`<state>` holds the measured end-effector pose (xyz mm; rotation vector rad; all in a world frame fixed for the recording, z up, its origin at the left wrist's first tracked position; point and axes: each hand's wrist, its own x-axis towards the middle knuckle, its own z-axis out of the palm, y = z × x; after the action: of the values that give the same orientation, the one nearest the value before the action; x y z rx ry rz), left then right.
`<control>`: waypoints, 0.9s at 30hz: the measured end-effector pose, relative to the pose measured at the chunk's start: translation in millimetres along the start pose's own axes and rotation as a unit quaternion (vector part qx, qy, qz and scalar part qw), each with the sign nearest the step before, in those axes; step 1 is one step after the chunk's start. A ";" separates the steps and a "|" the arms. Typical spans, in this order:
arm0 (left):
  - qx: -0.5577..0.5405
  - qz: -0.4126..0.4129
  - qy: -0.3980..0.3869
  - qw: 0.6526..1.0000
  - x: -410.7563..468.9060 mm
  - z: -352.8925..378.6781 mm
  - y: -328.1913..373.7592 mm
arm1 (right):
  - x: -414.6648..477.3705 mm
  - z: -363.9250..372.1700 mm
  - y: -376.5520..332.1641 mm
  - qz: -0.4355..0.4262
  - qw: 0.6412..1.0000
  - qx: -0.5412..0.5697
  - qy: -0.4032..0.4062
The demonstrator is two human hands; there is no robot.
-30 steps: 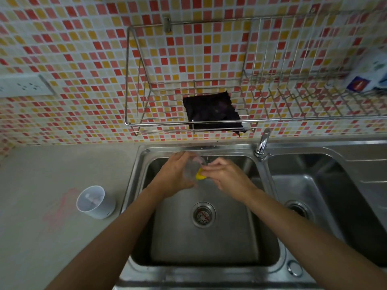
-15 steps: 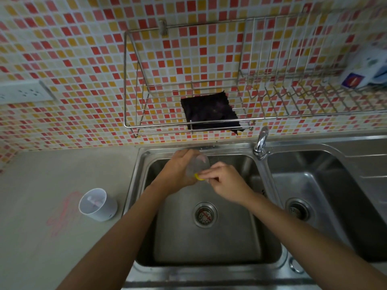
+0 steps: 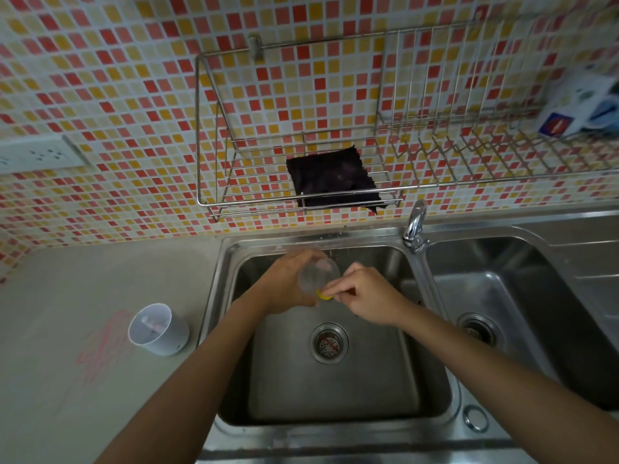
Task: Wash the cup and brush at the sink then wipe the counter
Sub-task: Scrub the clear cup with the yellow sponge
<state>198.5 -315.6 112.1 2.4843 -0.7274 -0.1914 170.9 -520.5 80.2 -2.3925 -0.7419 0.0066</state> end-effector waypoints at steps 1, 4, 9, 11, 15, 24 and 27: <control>-0.004 -0.005 -0.008 1.000 -1.5 1.5 -0.5 | 0.9 -0.8 3.4 -0.009 1.000 -0.014 -0.015; -0.015 -0.018 -0.018 1.000 -0.9 1.1 2.2 | 6.4 -9.6 12.0 -0.064 0.993 -0.100 -0.010; -0.068 -0.041 -0.016 0.997 -0.5 -9.7 1.8 | 7.5 -13.6 18.5 -0.131 0.971 -0.202 -0.013; -0.109 -0.062 -0.024 0.992 -3.1 -11.5 -0.8 | 5.3 -16.2 16.8 -0.148 0.970 -0.191 0.026; -0.178 -0.084 -0.009 0.980 -7.0 -10.4 2.3 | 4.2 -22.1 7.7 -0.167 0.965 -0.184 0.080; -0.032 -0.036 0.125 0.991 -8.0 2.8 2.7 | 13.5 -27.8 -9.2 -0.073 0.994 -0.086 -0.008; 0.079 -0.041 0.101 0.991 -7.1 -4.1 5.1 | 13.2 -21.7 -8.8 -0.048 0.998 -0.048 -0.019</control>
<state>191.3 -313.5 118.2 2.6363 -0.5745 0.0916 181.4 -520.3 105.0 -2.4514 -0.8926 -0.0236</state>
